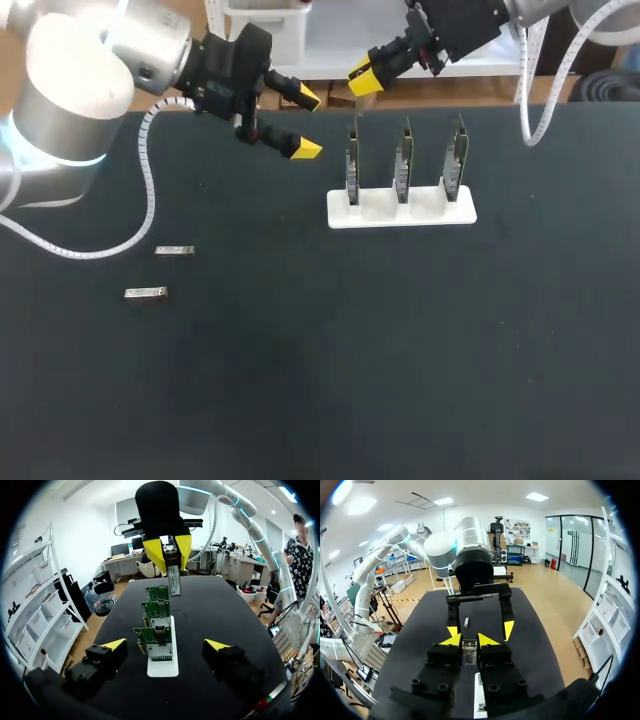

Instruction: Pick up the optical module with the left hand, and insert it into the network port with the right hand.

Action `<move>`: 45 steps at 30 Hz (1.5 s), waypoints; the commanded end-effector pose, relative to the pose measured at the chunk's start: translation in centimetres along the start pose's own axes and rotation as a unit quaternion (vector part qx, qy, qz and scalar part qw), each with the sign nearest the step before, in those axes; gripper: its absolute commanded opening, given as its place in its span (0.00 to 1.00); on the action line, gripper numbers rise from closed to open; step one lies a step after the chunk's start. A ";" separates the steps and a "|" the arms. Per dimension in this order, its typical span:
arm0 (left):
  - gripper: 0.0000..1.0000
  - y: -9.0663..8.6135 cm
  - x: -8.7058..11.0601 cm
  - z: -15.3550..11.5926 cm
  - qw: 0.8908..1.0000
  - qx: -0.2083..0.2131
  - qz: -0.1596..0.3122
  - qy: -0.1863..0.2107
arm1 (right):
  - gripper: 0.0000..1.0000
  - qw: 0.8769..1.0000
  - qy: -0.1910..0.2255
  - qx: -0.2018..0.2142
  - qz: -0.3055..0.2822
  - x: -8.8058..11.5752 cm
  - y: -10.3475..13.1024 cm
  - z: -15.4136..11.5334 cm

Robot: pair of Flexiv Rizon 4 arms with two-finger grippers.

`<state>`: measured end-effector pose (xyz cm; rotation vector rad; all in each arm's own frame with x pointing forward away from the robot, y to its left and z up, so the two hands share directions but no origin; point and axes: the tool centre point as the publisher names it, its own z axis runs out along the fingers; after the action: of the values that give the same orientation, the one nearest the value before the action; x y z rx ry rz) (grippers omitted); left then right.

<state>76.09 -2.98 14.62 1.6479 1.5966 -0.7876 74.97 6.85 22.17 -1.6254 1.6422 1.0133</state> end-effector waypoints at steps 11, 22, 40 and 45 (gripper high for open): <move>1.00 -0.2 -0.6 0.8 1.000 0.000 0.009 0.006 | 0.00 1.000 -0.001 -0.002 -0.001 0.0 0.5 0.2; 1.00 -0.2 -0.9 0.9 1.000 0.001 0.013 0.004 | 0.00 1.000 0.007 -0.021 -0.007 0.8 0.5 0.4; 1.00 -0.2 -0.9 0.9 1.000 0.001 0.013 0.004 | 0.00 1.000 0.014 -0.010 -0.008 3.3 -0.9 1.8; 1.00 -0.2 -0.9 0.9 1.000 0.001 0.013 0.004 | 0.00 1.000 0.014 -0.009 -0.010 3.6 -1.1 1.9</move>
<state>75.82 -4.15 14.73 1.6667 1.5730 -0.7721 75.56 6.59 18.15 -1.6706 1.6461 0.9978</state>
